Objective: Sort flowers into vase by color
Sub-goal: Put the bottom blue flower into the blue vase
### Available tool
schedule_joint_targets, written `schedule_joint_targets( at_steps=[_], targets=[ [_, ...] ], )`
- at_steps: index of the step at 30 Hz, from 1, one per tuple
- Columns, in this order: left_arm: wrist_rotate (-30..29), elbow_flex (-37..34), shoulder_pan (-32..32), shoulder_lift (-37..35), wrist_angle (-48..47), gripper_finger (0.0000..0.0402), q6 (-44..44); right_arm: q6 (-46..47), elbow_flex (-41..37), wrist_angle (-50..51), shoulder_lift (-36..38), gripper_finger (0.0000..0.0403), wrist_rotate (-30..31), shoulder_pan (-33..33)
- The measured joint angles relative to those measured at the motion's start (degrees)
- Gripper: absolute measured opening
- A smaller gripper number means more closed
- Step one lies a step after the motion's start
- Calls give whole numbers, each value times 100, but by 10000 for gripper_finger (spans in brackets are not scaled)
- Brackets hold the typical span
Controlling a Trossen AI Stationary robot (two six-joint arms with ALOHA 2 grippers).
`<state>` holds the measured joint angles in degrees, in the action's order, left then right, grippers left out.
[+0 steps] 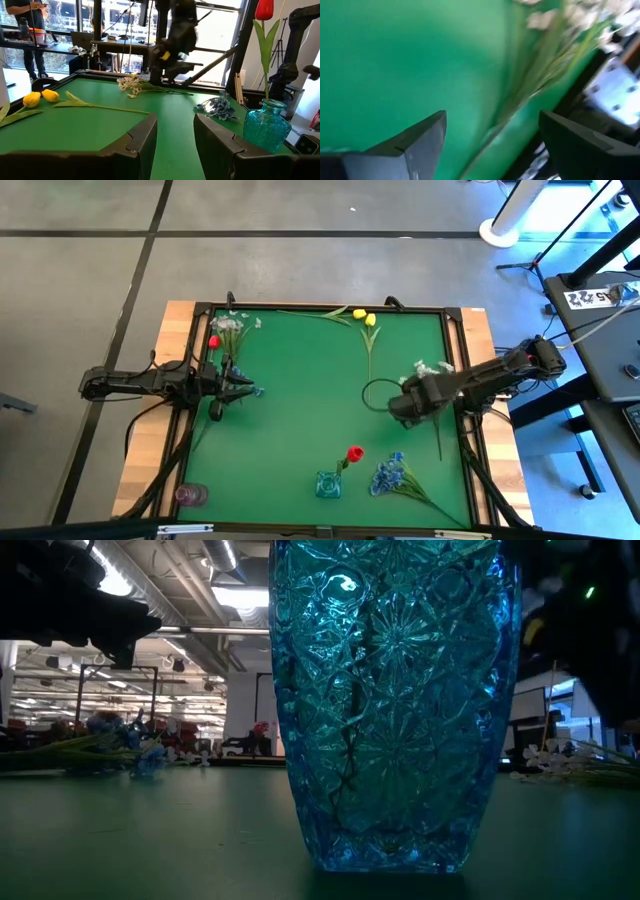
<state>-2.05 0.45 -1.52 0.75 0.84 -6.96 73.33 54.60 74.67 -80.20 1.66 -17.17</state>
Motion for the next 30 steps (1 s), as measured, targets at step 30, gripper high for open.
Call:
schedule_joint_targets(
  at_steps=[30],
  targets=[
    [-1,0,0,0,0,125,1,775,746,-3753,-2107,240,120,-3897]
  ],
)
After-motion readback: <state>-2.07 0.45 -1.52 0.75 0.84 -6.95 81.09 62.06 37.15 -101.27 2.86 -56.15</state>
